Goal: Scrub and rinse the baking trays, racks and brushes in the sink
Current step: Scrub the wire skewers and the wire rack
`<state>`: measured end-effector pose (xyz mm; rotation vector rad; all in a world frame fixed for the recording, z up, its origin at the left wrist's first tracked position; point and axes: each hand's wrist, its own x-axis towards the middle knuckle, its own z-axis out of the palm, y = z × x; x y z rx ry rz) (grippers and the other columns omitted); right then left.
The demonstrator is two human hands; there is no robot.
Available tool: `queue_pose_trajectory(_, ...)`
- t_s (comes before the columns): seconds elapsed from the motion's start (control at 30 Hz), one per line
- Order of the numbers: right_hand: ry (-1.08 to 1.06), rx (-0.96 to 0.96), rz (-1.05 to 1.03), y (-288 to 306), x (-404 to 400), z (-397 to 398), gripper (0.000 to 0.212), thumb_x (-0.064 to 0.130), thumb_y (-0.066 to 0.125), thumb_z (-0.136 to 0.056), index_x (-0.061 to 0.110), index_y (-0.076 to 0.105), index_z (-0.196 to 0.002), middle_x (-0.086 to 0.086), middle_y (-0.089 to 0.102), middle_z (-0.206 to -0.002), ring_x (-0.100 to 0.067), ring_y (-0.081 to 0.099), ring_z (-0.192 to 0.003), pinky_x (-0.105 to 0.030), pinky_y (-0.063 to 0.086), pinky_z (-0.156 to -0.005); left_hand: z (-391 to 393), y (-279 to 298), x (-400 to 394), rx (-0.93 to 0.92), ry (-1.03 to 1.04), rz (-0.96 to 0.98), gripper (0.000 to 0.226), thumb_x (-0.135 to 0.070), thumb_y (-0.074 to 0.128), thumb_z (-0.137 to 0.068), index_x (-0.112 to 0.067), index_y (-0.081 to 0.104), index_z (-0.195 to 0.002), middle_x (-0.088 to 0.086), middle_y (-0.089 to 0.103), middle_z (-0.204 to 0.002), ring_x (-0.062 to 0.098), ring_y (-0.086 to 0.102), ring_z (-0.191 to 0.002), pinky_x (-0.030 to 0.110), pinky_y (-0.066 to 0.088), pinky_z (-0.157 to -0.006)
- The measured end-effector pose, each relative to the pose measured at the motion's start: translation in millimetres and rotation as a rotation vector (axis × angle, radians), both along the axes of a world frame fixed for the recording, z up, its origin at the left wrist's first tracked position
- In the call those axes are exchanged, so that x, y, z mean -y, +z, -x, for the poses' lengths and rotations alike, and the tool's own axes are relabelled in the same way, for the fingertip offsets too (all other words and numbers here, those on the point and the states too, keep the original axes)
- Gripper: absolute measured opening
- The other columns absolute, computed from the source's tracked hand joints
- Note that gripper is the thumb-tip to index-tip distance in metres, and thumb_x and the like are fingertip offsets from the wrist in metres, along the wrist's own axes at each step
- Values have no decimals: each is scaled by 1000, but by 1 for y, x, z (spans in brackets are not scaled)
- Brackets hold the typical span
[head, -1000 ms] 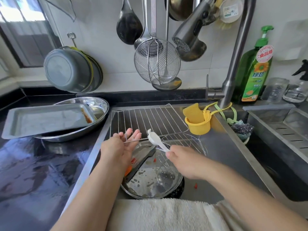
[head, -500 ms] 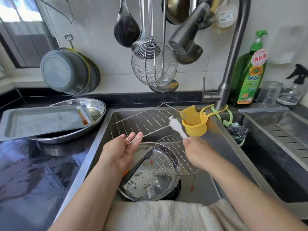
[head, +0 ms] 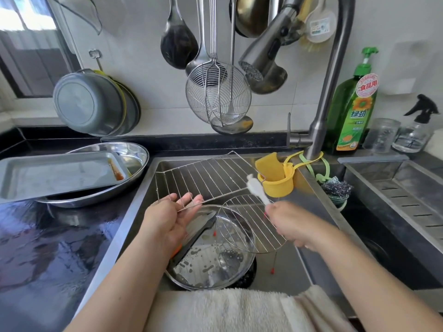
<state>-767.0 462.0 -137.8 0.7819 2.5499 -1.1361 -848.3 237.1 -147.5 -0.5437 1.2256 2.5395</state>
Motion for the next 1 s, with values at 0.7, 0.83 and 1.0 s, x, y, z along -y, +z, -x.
queue_pose_trajectory(0.7,-362,6,213,-35,-29,25,25,29,36,-105,18,49,-86,-1,38,-67,-14,27,-47,-15,18,-39,-9,13,7,-162,-50,155,22,6,40,-107,-6,55,-95,27,72,-115,45,76,-91,49,65,-77)
queue_pose_trajectory(0.83,-369,20,232,-38,-30,31,28,28,40,-106,16,42,-81,-4,33,-67,-17,24,-52,-9,16,-31,1,-5,6,59,-53,-97,28,9,42,-105,11,52,-131,33,60,-128,52,65,-112,52,60,-90)
queue_pose_trajectory(1.0,-307,0,157,-37,-26,33,34,36,37,-105,11,55,-91,-9,42,-68,-18,33,-48,-21,24,-44,-7,-9,-13,141,-191,-155,20,5,40,-107,11,51,-122,33,50,-143,49,60,-122,50,53,-98)
